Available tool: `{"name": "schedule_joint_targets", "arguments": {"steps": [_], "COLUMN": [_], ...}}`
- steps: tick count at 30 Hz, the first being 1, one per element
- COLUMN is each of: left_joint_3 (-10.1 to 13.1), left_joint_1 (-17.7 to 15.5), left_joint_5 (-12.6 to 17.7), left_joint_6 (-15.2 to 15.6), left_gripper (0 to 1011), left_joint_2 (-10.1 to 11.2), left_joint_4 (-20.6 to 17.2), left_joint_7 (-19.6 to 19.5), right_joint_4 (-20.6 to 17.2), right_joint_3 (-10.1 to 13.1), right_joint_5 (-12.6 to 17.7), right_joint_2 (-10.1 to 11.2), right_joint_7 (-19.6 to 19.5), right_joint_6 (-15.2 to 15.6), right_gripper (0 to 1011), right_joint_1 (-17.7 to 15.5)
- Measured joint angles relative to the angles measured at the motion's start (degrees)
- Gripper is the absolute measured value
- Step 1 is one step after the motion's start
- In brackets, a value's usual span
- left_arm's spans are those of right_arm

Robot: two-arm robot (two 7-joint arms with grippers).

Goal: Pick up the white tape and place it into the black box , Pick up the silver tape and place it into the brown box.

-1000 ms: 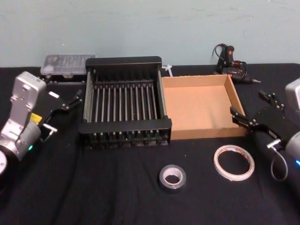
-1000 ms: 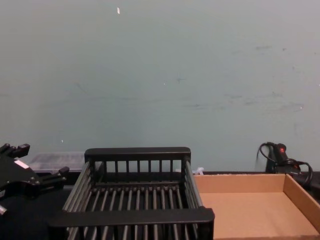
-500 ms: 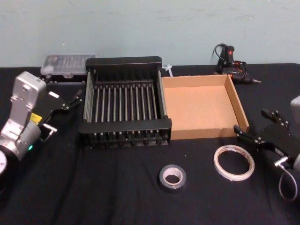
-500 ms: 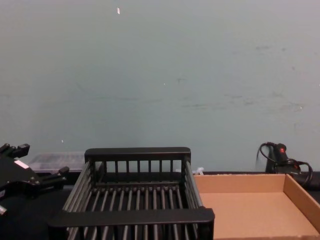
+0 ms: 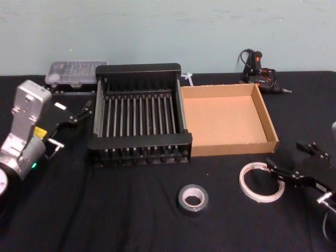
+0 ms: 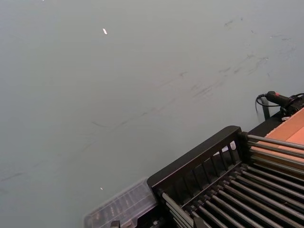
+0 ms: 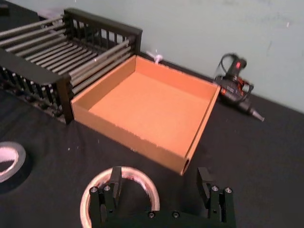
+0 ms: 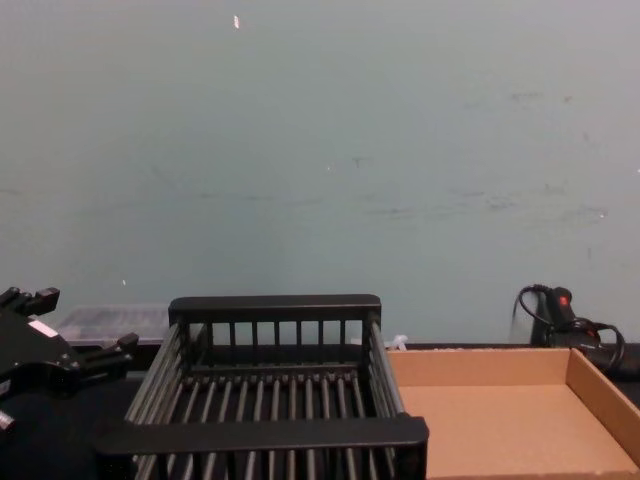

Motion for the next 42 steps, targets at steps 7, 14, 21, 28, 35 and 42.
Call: {"name": "schedule_joint_targets", "arguments": {"steps": [7, 14, 21, 28, 35, 42], "left_joint_3": [0.0, 0.0, 0.0, 0.0, 0.0, 0.0], "left_joint_1": [0.0, 0.0, 0.0, 0.0, 0.0, 0.0], "left_joint_5": [0.0, 0.0, 0.0, 0.0, 0.0, 0.0], "left_joint_6": [0.0, 0.0, 0.0, 0.0, 0.0, 0.0], "left_gripper": [1001, 1001, 1002, 1001, 1001, 1001], "left_joint_2": [0.0, 0.0, 0.0, 0.0, 0.0, 0.0], "left_joint_4": [0.0, 0.0, 0.0, 0.0, 0.0, 0.0], "left_joint_7": [0.0, 0.0, 0.0, 0.0, 0.0, 0.0], "right_joint_4": [0.7, 2.6, 5.7, 8.2, 9.7, 9.5], "right_joint_3": [0.9, 0.8, -0.2, -0.8, -0.9, -0.9], "right_joint_5": [1.1, 0.9, -1.0, -2.8, -3.7, -3.7], "right_joint_2": [-0.9, -2.1, -3.6, -5.1, -5.9, -5.8], "right_joint_7": [0.8, 1.5, 2.2, 2.7, 3.6, 3.4], "right_joint_6": [3.4, 4.8, 4.8, 4.5, 3.9, 4.0], "right_gripper": [1002, 1002, 1002, 1003, 1002, 1003], "right_joint_1": [-0.5, 0.2, 1.7, 3.3, 4.0, 3.9]}}
